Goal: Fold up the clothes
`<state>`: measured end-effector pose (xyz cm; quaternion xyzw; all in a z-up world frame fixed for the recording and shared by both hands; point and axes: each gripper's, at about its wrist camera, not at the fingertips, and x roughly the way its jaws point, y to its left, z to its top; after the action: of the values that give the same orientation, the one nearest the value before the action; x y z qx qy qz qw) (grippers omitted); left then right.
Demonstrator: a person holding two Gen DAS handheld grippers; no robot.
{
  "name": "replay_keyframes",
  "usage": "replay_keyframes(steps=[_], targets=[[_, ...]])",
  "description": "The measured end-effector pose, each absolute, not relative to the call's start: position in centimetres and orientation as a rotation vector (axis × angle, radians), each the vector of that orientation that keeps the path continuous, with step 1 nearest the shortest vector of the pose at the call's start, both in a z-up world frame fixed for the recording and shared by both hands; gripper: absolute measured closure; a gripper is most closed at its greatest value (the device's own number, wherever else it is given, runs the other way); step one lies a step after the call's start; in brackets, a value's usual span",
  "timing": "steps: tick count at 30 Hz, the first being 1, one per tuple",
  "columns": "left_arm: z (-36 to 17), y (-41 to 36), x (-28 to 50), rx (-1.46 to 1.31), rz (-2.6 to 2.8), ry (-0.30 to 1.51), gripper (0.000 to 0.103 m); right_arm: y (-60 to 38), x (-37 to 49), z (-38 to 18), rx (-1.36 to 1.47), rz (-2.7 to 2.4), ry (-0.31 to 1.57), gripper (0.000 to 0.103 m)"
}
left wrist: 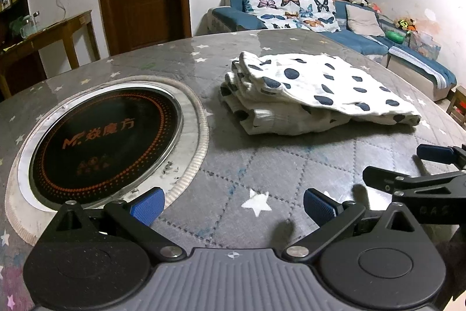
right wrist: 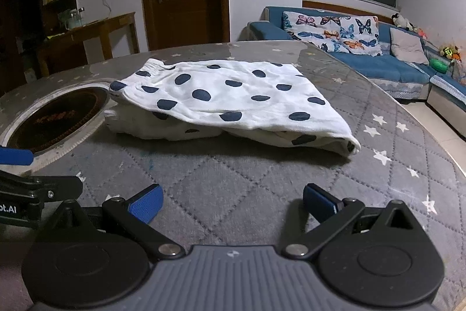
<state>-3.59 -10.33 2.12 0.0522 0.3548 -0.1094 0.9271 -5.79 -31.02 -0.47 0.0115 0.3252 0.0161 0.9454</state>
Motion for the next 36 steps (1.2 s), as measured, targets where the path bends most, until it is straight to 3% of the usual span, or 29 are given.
replay_keyframes(steps=[36], targets=[[1.7,-11.4,-2.2,0.136,-0.239,0.72,0.0,-30.8,-5.3,-0.6,-0.001,0.024,0.668,0.0]])
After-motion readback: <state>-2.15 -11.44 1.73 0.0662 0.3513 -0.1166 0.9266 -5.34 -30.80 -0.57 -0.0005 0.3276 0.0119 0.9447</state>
